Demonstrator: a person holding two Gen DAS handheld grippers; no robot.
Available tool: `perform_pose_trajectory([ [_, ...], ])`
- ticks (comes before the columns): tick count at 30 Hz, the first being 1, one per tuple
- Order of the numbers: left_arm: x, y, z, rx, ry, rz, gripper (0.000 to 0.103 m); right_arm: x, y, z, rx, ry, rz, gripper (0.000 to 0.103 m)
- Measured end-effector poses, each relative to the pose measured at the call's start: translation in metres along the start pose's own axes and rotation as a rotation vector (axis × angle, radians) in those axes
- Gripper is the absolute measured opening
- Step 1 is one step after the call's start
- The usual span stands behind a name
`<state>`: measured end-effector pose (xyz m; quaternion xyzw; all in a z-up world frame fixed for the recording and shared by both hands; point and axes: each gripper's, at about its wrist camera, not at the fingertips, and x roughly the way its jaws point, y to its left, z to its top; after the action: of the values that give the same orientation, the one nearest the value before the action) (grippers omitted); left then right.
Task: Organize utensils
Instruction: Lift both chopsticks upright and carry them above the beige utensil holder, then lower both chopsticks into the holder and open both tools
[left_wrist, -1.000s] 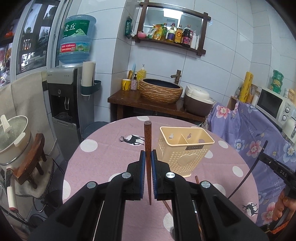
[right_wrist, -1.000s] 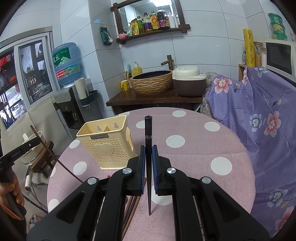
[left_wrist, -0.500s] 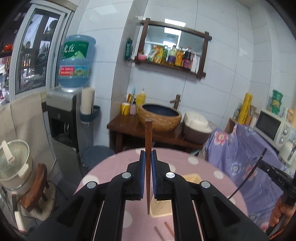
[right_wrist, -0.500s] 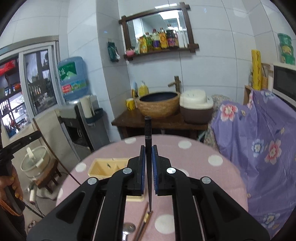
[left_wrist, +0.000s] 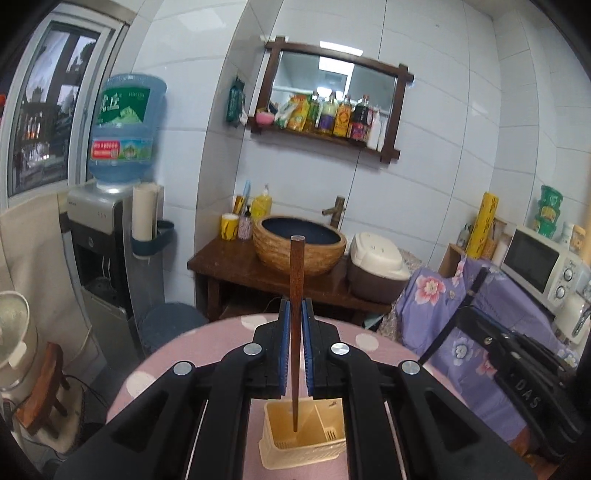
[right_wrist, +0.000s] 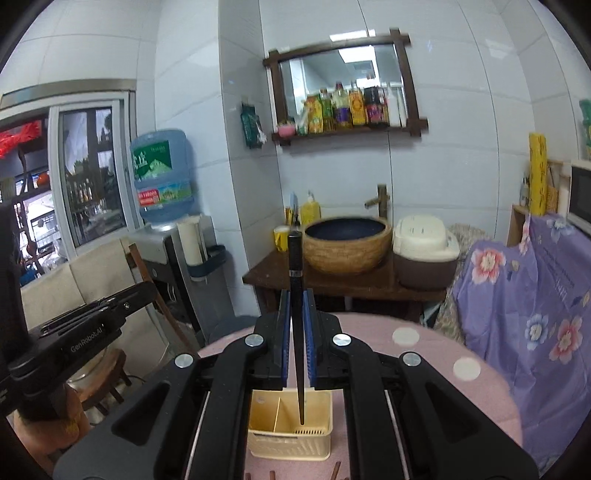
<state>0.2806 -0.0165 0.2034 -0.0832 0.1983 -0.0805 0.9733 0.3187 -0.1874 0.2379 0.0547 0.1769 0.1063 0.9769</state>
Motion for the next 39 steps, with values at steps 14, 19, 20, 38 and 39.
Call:
perform_pose_trajectory([
  [14, 0.06, 0.022, -0.07, -0.029, 0.178, 0.008, 0.008, 0.055, -0.033, -0.073, 0.12, 0.172, 0.001, 0.008],
  [19, 0.063, 0.024, -0.075, -0.029, 0.183, 0.014, 0.008, 0.055, -0.038, -0.076, 0.122, 0.156, -0.001, 0.008],
  [20, 0.062, 0.024, -0.075, -0.028, 0.183, 0.009, 0.008, 0.053, -0.037, -0.077, 0.115, 0.146, -0.005, 0.008],
  [38, -0.027, 0.047, -0.14, 0.025, 0.131, 0.061, 0.096, -0.016, -0.041, -0.133, 0.031, 0.107, -0.097, 0.06],
  [39, -0.031, 0.05, -0.148, 0.019, 0.141, 0.068, 0.096, -0.02, -0.043, -0.14, 0.034, 0.12, -0.099, 0.06],
])
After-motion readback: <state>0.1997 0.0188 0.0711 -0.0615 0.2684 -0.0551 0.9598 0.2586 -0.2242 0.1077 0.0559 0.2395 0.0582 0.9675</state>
